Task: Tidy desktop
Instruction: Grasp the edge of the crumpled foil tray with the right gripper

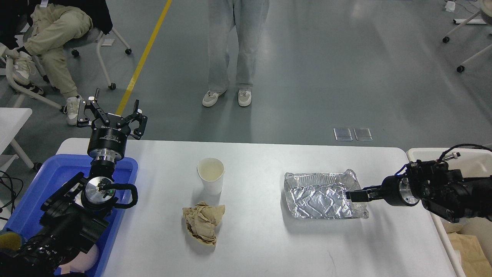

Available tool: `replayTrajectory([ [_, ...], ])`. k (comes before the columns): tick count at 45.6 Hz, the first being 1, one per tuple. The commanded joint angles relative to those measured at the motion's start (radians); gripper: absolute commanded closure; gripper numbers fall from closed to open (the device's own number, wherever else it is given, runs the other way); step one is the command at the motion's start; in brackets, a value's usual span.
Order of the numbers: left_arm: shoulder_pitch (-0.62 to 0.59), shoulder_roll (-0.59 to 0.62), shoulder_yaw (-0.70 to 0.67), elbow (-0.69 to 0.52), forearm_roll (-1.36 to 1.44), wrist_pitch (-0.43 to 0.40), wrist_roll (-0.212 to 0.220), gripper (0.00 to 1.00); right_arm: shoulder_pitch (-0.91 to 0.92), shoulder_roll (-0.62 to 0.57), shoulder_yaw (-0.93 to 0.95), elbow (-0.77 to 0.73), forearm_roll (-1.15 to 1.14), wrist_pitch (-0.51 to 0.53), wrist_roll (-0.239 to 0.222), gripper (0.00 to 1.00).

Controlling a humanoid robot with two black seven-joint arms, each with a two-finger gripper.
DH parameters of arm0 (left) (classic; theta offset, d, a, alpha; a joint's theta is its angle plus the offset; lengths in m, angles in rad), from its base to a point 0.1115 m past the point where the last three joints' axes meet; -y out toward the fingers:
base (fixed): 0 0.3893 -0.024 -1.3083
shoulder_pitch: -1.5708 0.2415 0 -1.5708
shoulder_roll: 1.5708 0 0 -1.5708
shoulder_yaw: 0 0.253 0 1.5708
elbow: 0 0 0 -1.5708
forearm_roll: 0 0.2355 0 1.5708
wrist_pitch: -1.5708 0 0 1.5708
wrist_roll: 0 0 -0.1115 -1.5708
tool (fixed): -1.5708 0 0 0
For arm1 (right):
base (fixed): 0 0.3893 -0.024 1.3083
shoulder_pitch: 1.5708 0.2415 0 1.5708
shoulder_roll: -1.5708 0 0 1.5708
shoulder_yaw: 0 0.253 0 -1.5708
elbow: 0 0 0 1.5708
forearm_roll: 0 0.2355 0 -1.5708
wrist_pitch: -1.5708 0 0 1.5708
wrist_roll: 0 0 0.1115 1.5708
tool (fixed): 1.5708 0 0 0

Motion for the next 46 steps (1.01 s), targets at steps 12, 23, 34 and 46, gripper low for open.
replayTrajectory([
  [12,-0.002,0.000,-0.001,0.000,0.000,0.002,0.000,0.03,-0.023,0.044,-0.006,-0.061,0.028,-0.001,0.025,0.51],
  [23,-0.002,0.000,-0.004,0.000,0.000,0.002,-0.002,0.03,-0.034,0.048,-0.006,-0.067,0.028,0.000,0.064,0.77],
  [34,-0.002,0.000,-0.004,0.000,0.001,0.002,-0.002,0.03,-0.034,0.051,-0.008,-0.068,0.028,0.028,0.064,1.00],
  [46,0.000,0.000,-0.003,0.000,0.001,0.003,-0.002,0.03,-0.014,0.045,-0.006,-0.058,0.028,0.069,0.120,1.00],
])
